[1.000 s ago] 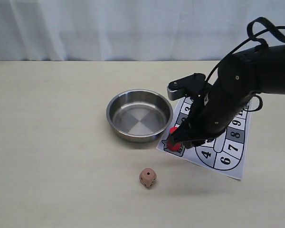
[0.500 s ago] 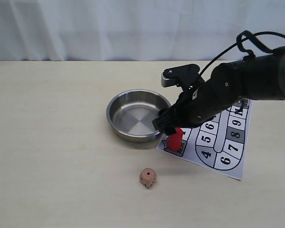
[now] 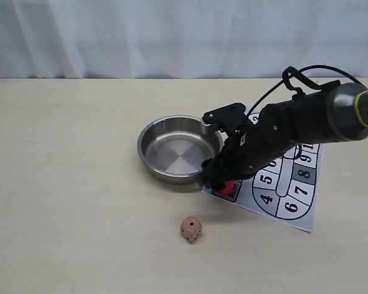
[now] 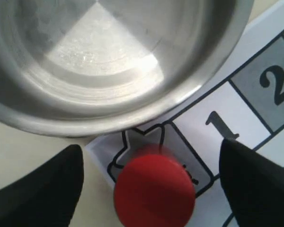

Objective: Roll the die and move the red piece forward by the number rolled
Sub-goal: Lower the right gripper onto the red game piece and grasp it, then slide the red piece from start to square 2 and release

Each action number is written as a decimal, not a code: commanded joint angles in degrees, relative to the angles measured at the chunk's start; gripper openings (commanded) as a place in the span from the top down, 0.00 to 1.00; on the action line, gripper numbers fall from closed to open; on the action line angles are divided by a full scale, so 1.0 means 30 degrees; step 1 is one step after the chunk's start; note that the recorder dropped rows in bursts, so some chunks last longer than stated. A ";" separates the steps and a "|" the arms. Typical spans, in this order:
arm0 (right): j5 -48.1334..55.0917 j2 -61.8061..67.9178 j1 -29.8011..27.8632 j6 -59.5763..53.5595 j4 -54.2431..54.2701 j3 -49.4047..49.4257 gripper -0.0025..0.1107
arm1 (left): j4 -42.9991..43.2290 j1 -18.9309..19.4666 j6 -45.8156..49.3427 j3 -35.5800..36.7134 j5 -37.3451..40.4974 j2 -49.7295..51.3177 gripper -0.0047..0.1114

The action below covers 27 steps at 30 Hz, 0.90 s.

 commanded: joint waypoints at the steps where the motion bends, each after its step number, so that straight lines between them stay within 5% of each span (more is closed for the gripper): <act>1: -0.0531 0.0146 -0.0001 -0.0308 0.0081 -0.0055 0.32 | -0.0098 -0.0034 -0.0075 0.0037 -0.0183 -0.0004 0.96; 10: -0.0356 0.0146 -0.0001 -0.0308 0.0081 -0.0055 0.46 | -0.0098 -0.0034 -0.0075 0.0037 -0.0183 -0.0004 0.96; 22: 0.0130 0.0146 -0.0001 -0.0308 0.0081 -0.0089 0.93 | -0.0098 -0.0034 -0.0075 0.0037 -0.0183 -0.0004 0.96; 27: 0.0591 0.0032 -0.0038 -0.0308 0.0081 -0.0070 0.94 | -0.0098 -0.0034 -0.0075 0.0037 -0.0183 -0.0004 0.96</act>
